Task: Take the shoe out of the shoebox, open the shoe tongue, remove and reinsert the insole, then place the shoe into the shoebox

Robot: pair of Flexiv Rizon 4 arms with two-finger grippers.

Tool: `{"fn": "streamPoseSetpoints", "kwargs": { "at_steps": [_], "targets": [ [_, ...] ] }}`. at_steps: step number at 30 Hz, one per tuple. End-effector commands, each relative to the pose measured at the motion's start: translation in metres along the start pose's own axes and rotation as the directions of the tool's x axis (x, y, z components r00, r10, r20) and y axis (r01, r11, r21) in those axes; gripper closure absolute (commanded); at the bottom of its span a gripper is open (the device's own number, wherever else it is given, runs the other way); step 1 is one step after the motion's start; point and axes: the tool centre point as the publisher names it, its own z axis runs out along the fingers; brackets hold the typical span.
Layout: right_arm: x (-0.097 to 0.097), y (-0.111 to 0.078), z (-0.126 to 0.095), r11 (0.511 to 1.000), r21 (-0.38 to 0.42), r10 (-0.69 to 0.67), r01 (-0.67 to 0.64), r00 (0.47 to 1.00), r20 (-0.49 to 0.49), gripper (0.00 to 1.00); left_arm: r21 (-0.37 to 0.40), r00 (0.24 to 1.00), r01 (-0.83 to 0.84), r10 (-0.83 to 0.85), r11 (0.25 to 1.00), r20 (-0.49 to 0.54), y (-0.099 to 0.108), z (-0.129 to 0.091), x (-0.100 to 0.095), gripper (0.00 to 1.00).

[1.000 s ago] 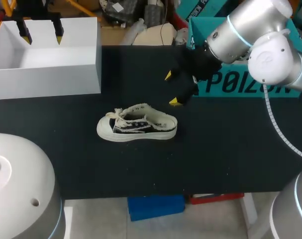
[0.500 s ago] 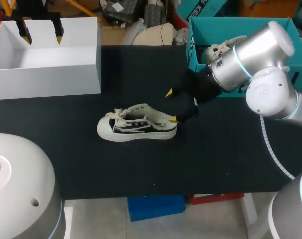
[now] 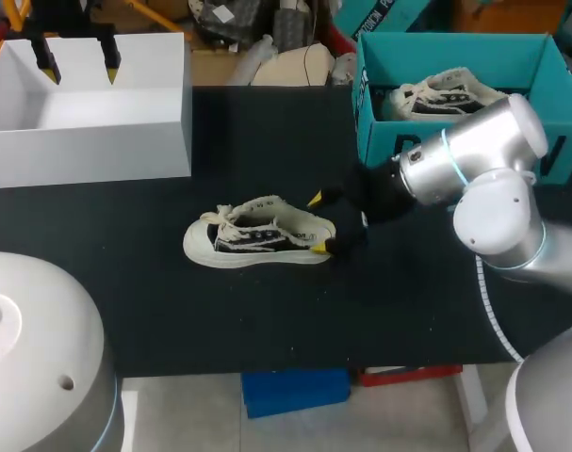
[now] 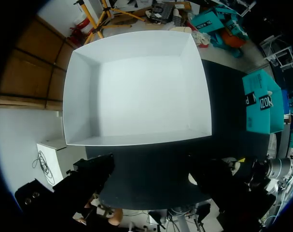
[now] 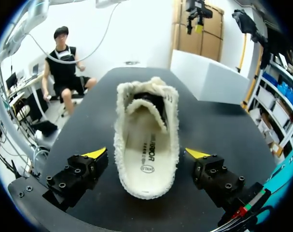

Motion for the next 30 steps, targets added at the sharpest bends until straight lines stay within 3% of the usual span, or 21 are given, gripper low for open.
{"fn": "streamPoseSetpoints", "kwargs": {
  "at_steps": [1,30],
  "targets": [
    [0.000,-0.007,0.010,0.999,-0.042,0.003,-0.002,1.000,0.006,0.00,-0.001,1.000,0.002,-0.002,1.000,0.002,0.001,-0.001,0.001,0.00],
    [-0.003,-0.025,0.038,0.992,-0.120,0.031,-0.031,1.000,-0.003,0.00,-0.001,1.000,0.002,-0.002,1.000,0.002,0.001,-0.001,0.001,0.00]
  ]
}}
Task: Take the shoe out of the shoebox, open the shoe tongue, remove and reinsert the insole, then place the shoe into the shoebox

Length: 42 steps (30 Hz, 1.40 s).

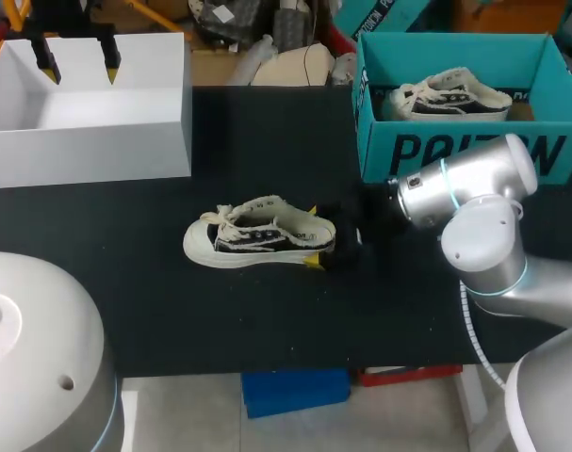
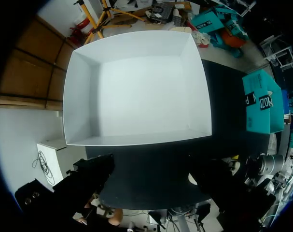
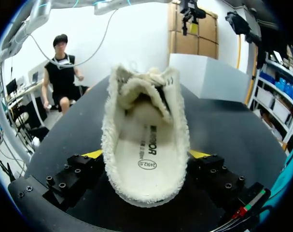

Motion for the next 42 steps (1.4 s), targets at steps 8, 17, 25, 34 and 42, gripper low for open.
{"fn": "streamPoseSetpoints", "kwargs": {
  "at_steps": [8,17,25,34,42],
  "targets": [
    [-0.004,-0.004,0.009,0.999,-0.033,0.000,0.000,1.000,0.002,1.00,-0.001,1.000,0.002,-0.002,1.000,0.002,0.001,-0.001,0.001,0.00],
    [-0.004,-0.004,0.009,0.999,-0.033,0.000,0.000,1.000,0.002,1.00,0.013,0.994,-0.103,0.103,0.995,-0.031,0.012,-0.010,0.010,0.00],
    [-0.004,-0.004,0.009,0.999,-0.033,0.000,0.000,1.000,0.002,1.00,0.064,0.726,-0.685,0.687,0.726,-0.015,0.062,-0.029,0.051,0.00],
    [-0.004,-0.004,0.009,0.999,-0.033,0.000,0.000,1.000,0.002,1.00,0.126,0.191,-0.977,0.965,0.170,0.180,0.133,-0.024,0.113,0.00],
    [-0.004,-0.004,0.009,0.999,-0.033,0.000,0.000,1.000,0.002,1.00,0.119,0.040,-0.993,0.982,0.018,0.184,0.155,-0.019,0.132,0.00]
  ]
}}
